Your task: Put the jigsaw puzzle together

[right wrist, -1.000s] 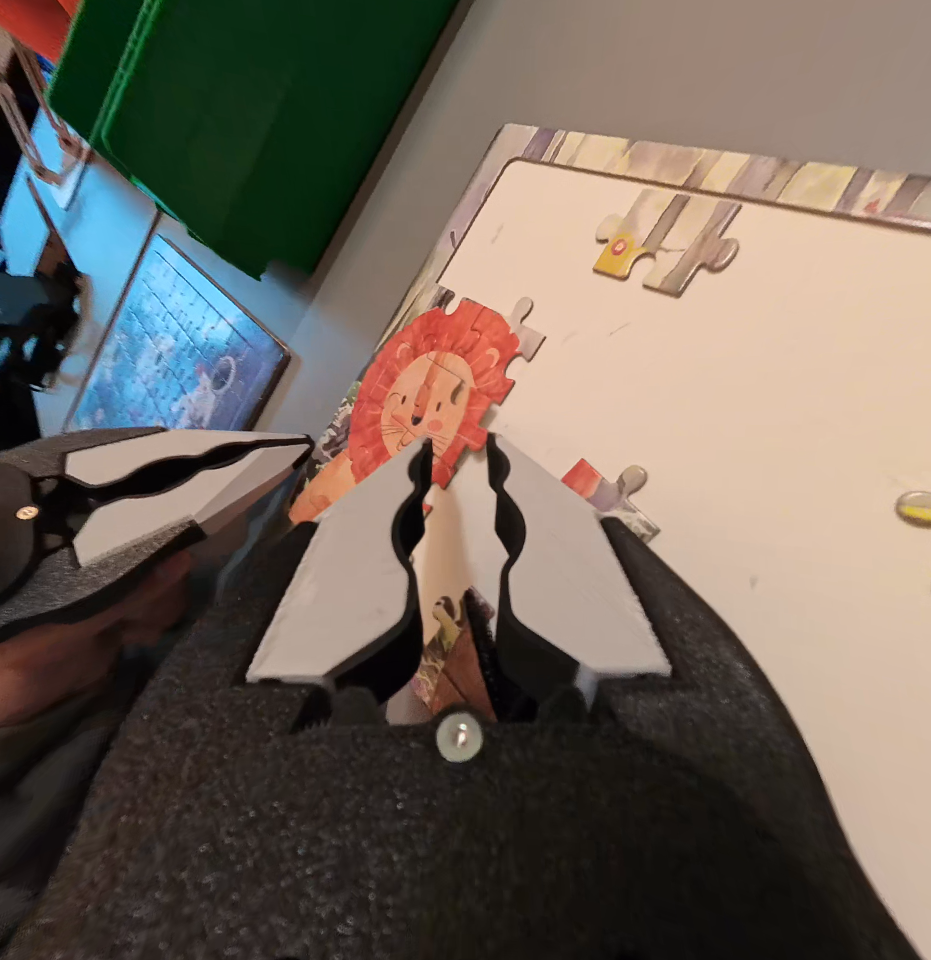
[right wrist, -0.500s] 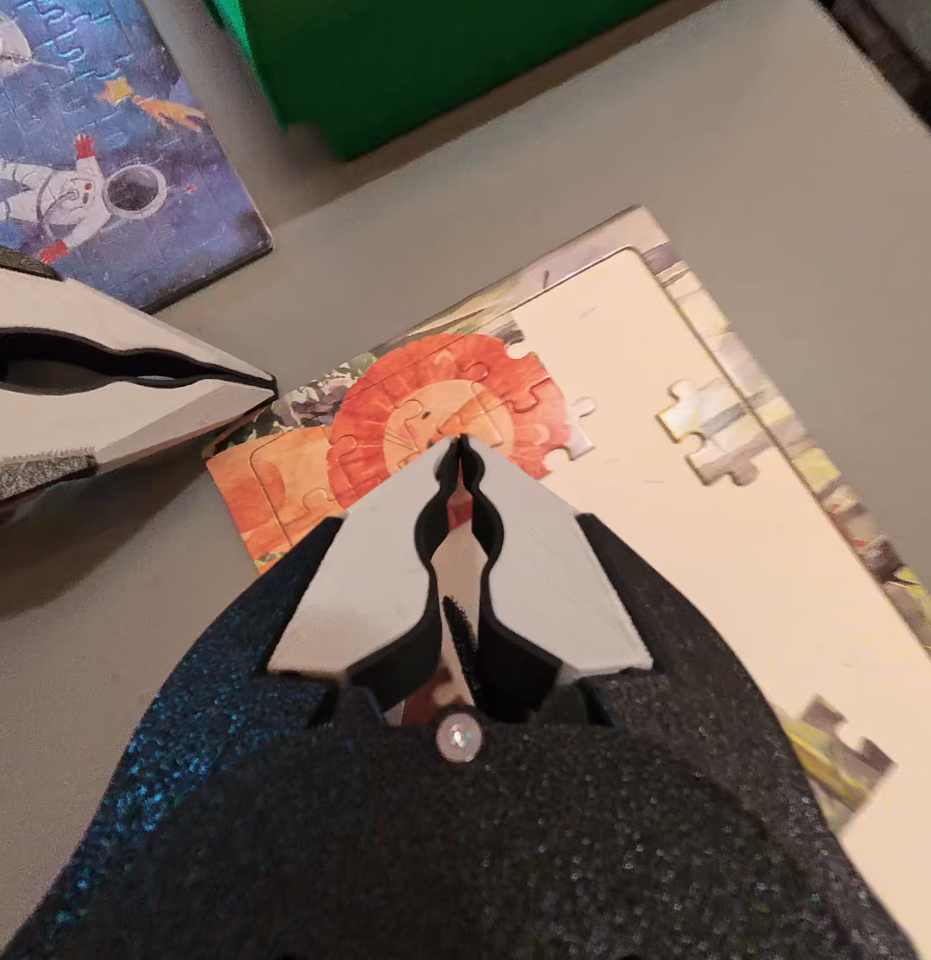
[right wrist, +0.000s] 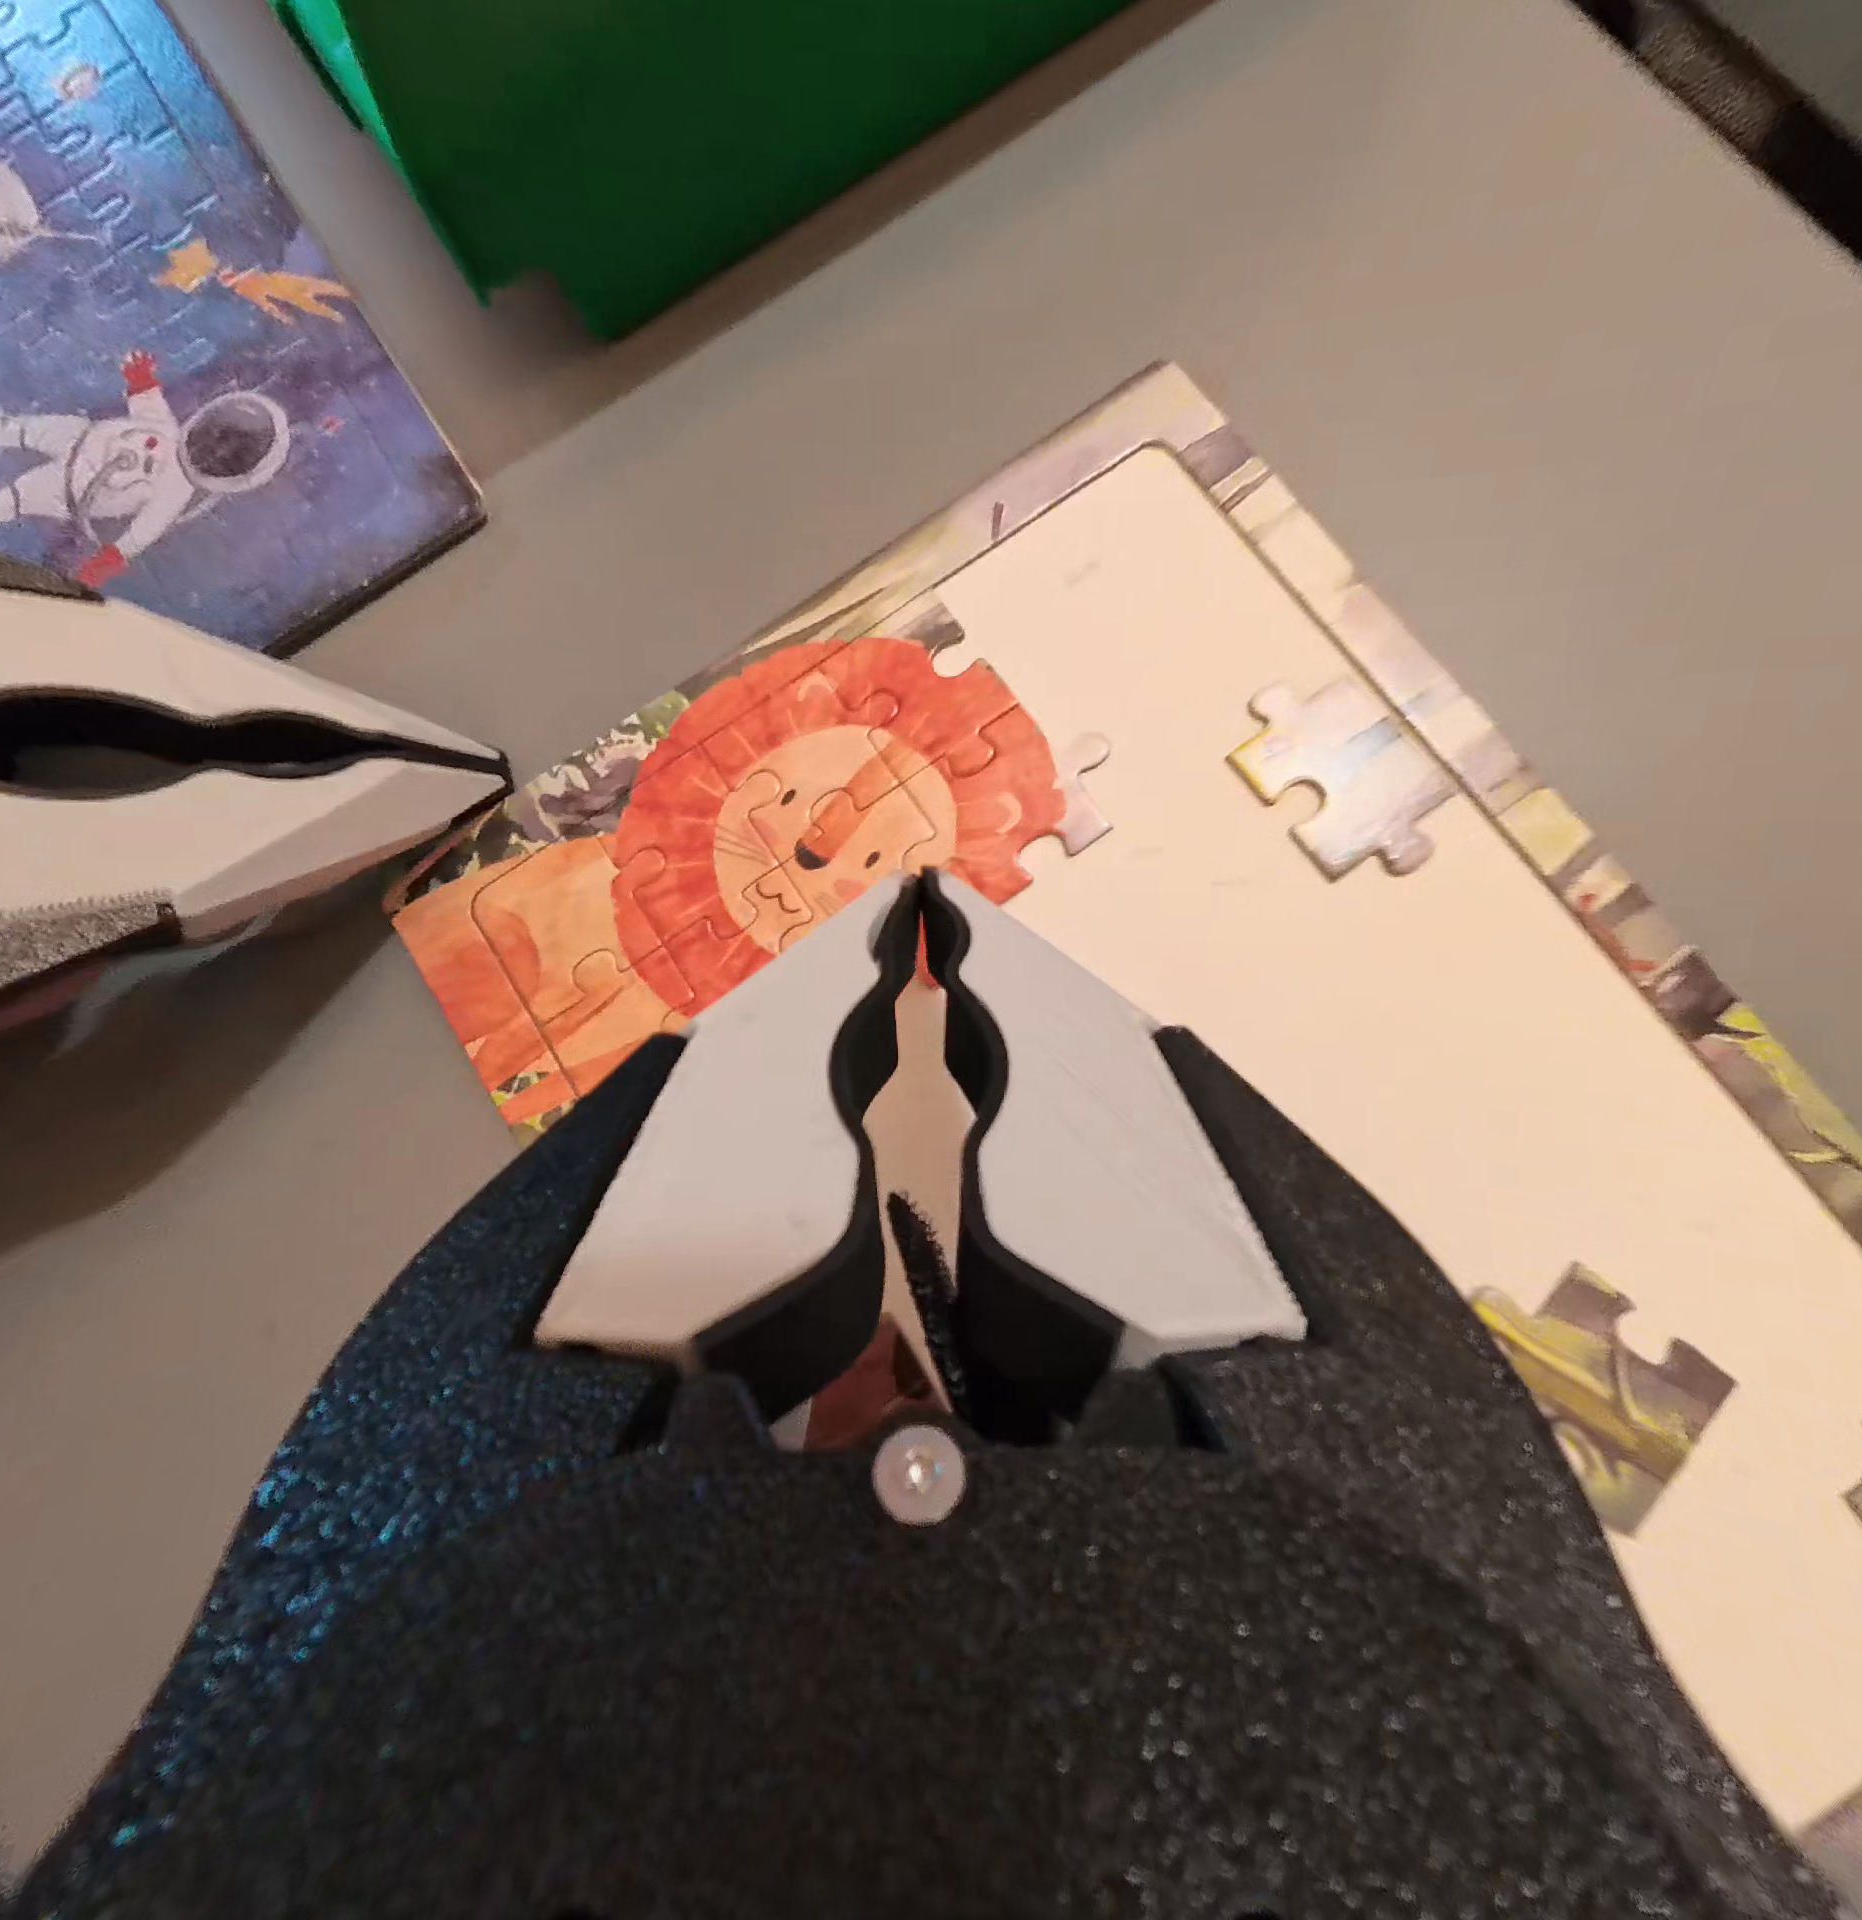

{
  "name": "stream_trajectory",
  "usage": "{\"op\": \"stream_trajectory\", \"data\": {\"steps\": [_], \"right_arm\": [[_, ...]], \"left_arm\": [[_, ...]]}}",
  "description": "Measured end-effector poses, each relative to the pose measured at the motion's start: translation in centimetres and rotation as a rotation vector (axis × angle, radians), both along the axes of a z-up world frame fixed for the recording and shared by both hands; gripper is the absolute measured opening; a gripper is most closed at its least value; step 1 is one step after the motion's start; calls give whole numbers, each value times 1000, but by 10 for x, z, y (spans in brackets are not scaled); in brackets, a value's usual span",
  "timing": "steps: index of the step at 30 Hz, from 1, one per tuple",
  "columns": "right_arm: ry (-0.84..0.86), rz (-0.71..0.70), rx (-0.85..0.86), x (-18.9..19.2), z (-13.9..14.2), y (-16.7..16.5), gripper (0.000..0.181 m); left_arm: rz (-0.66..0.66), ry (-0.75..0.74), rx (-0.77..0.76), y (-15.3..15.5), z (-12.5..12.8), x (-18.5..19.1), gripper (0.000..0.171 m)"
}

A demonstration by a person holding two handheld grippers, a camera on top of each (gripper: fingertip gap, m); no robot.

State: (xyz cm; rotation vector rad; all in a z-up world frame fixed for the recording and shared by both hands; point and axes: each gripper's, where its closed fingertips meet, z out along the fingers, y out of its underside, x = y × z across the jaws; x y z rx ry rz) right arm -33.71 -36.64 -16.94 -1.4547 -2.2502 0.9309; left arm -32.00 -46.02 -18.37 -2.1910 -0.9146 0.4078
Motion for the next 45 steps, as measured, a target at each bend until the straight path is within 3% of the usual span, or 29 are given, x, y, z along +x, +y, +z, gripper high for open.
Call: {"op": "stream_trajectory", "data": {"steps": [2,6,9,13,17,21,23,27,30,34,40,45], "right_arm": [[-27,19,11,3,-12,-4,0],[-2,15,15,1,-8,-3,0],[70,4,-63,3,22,5,0],[238,-65,-98,25,79,48,0],[438,-156,-90,82,115,104,0],[510,-317,-177,164,101,155,4],[550,-380,-311,203,101,167,4],[692,-491,-550,257,122,197,14],[797,-561,-592,268,135,221,14],[652,-470,-619,253,116,200,20],[550,-312,-354,228,93,159,23],[221,64,-10,167,58,98,45]], "left_arm": [[0,-1,1,0,0,0,0],[-4,1,0,0,0,0,0],[-15,6,-10,-1,0,1,0],[-49,26,-64,0,0,4,0],[-26,39,-71,-2,7,4,0],[36,183,-14,-10,59,1,2],[31,189,46,-5,74,12,4],[22,161,215,24,67,42,5],[21,190,172,40,51,48,5],[-33,264,88,50,43,46,5],[-44,196,154,51,41,49,5],[-43,175,183,51,42,50,5]]}}
